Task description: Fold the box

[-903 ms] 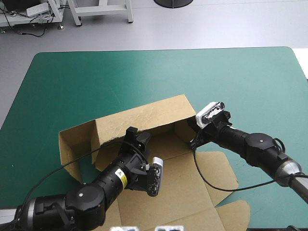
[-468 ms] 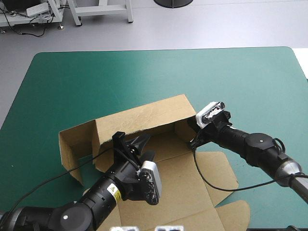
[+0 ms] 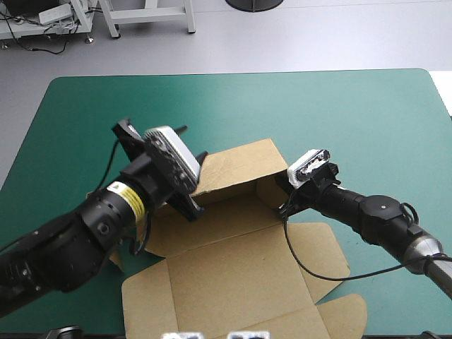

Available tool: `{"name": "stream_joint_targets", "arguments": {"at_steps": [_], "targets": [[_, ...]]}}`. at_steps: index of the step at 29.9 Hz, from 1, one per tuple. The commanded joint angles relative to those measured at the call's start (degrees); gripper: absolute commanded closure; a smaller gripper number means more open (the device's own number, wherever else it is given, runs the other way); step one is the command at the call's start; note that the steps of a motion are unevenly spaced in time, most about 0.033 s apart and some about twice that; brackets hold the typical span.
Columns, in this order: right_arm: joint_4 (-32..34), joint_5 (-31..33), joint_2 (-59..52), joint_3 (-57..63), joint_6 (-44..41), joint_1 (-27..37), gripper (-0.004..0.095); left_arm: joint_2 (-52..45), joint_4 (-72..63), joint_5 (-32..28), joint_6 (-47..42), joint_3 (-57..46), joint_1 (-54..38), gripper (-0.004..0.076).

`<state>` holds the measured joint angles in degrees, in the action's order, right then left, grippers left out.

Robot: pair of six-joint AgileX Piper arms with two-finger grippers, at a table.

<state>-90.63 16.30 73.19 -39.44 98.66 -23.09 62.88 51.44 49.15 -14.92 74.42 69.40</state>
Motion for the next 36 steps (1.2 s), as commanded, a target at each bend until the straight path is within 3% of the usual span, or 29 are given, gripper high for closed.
{"name": "stream_joint_targets", "arguments": {"at_steps": [1,8,13,17,20,25,31,36], "targets": [[-0.53,2.73,-1.23,-1.51,-0.32,-0.28,0.0928,-1.34,-3.76,-3.74,3.30,5.33,-9.53,0.0345],[-0.53,2.73,-1.23,-1.51,-0.32,-0.28,0.0928,-1.23,-17.98,-4.25,10.94,7.37,-32.30,0.0345],[-0.53,2.73,-1.23,-1.51,-0.32,-0.28,0.0928,0.15,-40.33,-5.78,22.12,7.37,-49.98,0.0345],[-0.53,2.73,-1.23,-1.51,-0.32,-0.28,0.0928,3.30,-59.93,-0.16,33.59,7.37,-63.34,0.0345],[0.07,2.73,-1.23,-1.51,-0.41,-0.28,0.0928,5.06,-69.92,3.07,38.63,7.37,-71.19,0.0345],[3.50,1.12,-1.59,-1.60,-1.34,-0.28,0.0927,5.29,-77.93,1.62,43.14,7.37,-79.09,0.0345],[21.16,-0.75,-3.38,-4.62,-18.18,0.10,0.0928,5.63,-77.39,0.89,43.59,7.37,-80.01,0.0346],[49.96,5.84,-3.68,-10.88,-43.22,0.13,0.0928,5.63,-77.02,-0.37,43.59,7.37,-80.01,0.0346]]}}
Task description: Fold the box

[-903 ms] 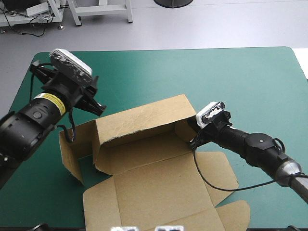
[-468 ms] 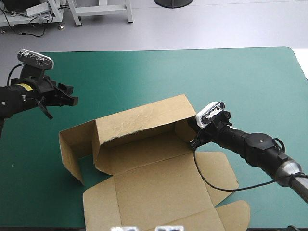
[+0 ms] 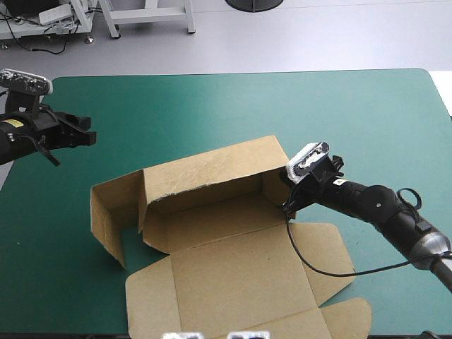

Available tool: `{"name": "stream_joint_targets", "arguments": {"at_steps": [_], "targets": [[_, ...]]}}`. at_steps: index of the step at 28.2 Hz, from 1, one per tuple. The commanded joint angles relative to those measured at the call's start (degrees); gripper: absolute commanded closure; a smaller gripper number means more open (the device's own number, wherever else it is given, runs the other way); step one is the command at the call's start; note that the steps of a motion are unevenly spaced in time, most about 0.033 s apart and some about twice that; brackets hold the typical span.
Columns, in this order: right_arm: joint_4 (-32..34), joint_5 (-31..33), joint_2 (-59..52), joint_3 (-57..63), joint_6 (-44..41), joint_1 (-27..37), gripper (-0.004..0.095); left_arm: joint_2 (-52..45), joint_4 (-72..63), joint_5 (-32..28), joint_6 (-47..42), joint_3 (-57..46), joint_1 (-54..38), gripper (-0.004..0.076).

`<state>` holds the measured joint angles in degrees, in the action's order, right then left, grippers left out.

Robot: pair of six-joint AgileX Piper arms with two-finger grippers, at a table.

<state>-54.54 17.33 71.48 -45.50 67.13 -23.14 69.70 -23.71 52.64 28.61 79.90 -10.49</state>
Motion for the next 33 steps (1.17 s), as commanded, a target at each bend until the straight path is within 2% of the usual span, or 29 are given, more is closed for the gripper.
{"name": "stream_joint_targets", "arguments": {"at_steps": [1,3,6,12,17,21,26,33], "targets": [[19.23,7.10,-1.96,-6.76,-15.90,0.17,0.0928,-1.18,-1.87,-3.86,0.06,1.89,-0.11,0.0346],[27.45,13.36,-1.85,-10.82,-22.05,0.17,0.0928,-1.18,-1.82,-3.86,0.06,1.89,-0.11,0.0346],[34.49,21.36,-1.85,-16.50,-27.77,0.17,0.0928,-1.10,-1.82,-3.86,0.06,1.89,-0.11,0.0346],[41.00,31.14,-1.85,-26.07,-35.07,1.09,0.0932,-1.10,-1.82,-2.25,0.06,1.89,-0.11,0.0346],[43.46,38.96,-1.76,-30.14,-39.14,4.96,0.0932,-1.10,-1.72,-1.03,0.06,1.89,-0.11,0.0346],[42.93,44.88,-0.94,-30.85,-40.27,7.56,0.0932,-1.10,-1.44,-0.44,0.06,1.89,-0.11,0.0346],[42.01,52.69,2.92,-30.85,-40.66,7.57,0.0932,-1.10,-1.99,-0.11,0.06,1.48,-0.11,0.0346],[41.13,54.16,13.90,-33.73,-41.37,7.47,0.0933,-1.10,-2.80,0.26,0.12,0.86,-0.11,0.0349]]}}
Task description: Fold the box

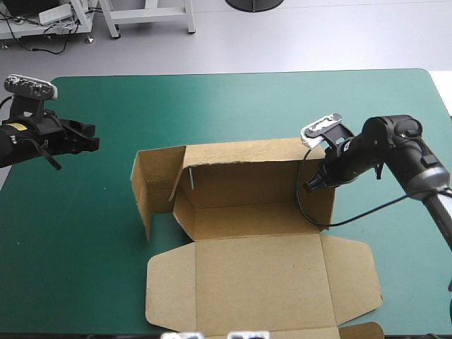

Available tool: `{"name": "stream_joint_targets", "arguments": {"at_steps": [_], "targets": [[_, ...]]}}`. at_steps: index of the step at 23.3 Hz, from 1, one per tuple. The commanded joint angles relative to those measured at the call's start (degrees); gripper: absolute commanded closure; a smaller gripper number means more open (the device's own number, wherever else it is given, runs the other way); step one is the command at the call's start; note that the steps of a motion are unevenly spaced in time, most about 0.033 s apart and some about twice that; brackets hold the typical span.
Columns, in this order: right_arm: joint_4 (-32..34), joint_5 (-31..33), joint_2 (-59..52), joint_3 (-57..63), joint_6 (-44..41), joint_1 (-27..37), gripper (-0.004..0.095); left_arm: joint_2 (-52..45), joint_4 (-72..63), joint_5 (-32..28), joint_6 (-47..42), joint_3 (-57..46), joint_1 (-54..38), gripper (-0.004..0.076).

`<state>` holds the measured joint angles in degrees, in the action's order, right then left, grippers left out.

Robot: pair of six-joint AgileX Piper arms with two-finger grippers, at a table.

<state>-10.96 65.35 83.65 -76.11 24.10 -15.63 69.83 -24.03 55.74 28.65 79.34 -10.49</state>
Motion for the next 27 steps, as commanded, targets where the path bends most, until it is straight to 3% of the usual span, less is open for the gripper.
{"name": "stream_joint_targets", "arguments": {"at_steps": [1,8,16,19,24,27], "targets": [[-2.68,6.14,5.11,-6.33,1.56,-0.04,0.0933,-1.23,-2.50,-2.84,0.07,1.42,-0.11,0.0349],[-4.14,6.23,19.99,-23.17,1.12,-0.04,0.0933,-1.23,-4.85,-3.32,1.35,1.42,-0.11,0.0349],[-5.09,6.11,24.20,-24.25,6.51,-0.13,0.0908,-1.23,-5.30,-3.64,2.45,1.42,-0.11,0.0350],[-4.05,6.12,24.20,-26.08,6.62,-0.13,0.0770,-1.23,-5.30,-3.76,2.59,1.42,-0.11,0.0350],[-4.05,6.12,24.20,-31.33,5.15,-0.13,0.0408,-1.23,-5.30,-3.89,2.59,1.42,-0.11,0.0350],[-2.49,6.23,24.20,-36.27,0.83,-0.13,0.0281,-1.23,-5.30,-4.12,2.59,1.42,-0.11,0.0351]]}}
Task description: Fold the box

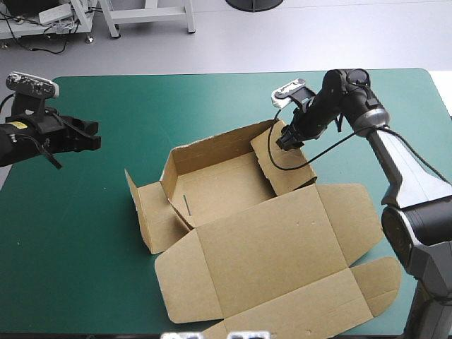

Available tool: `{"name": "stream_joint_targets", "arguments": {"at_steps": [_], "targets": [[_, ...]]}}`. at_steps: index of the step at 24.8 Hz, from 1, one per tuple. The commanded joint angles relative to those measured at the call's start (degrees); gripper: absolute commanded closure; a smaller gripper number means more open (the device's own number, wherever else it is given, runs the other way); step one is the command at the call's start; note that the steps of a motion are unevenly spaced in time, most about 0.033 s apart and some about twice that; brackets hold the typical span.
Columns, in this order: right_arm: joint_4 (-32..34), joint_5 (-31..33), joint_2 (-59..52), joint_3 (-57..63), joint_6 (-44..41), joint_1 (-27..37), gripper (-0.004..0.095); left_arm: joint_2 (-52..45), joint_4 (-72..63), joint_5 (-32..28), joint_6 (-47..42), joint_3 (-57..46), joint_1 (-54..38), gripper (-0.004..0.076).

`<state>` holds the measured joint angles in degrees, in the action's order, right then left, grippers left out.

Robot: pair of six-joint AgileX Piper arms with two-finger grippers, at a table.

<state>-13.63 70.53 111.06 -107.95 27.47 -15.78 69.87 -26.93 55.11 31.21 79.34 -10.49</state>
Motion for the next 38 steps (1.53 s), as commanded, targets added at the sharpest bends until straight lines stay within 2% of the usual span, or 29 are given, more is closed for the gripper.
{"name": "stream_joint_targets", "arguments": {"at_steps": [1,6,10,13,21,24,25,26,30,38], "targets": [[0.18,1.05,-3.59,-4.95,-3.34,0.02,0.0282,-1.27,-2.40,-3.62,0.04,1.42,-0.11,0.0350],[-2.48,1.18,-6.80,-3.51,-5.92,0.02,0.0283,-1.27,-2.40,-3.62,0.04,1.42,-0.11,0.0351],[-1.05,1.18,-9.43,7.09,-5.68,-0.52,0.0283,-1.27,-2.40,-3.41,0.04,1.42,-0.11,0.0352],[0.36,1.07,-7.27,11.03,-5.51,-0.52,0.0283,-1.27,-3.15,-3.32,0.04,1.42,-0.11,0.0352],[-0.98,1.02,-0.99,10.93,-4.61,-1.68,0.0298,-1.27,-3.87,-3.32,0.04,1.42,-0.11,0.0353],[-0.48,0.87,-0.87,10.01,-4.48,-3.08,0.0424,-1.27,-3.87,-3.32,0.04,1.42,-0.11,0.0353],[0.06,0.75,-0.87,9.29,-4.48,-3.49,0.0509,-1.27,-3.87,-3.32,0.04,1.42,-0.11,0.0353],[0.36,0.75,-0.87,8.21,-4.34,-4.12,0.0649,-1.27,-3.87,-3.29,0.04,1.42,-0.11,0.0353],[0.50,1.00,-0.87,6.68,-3.84,-4.53,0.0919,-1.27,-3.98,-2.78,0.04,1.42,-0.11,0.0353],[1.71,1.00,-0.99,6.02,-4.25,-4.21,0.0932,-1.27,-4.39,-2.91,0.30,1.42,-0.11,0.0353]]}}
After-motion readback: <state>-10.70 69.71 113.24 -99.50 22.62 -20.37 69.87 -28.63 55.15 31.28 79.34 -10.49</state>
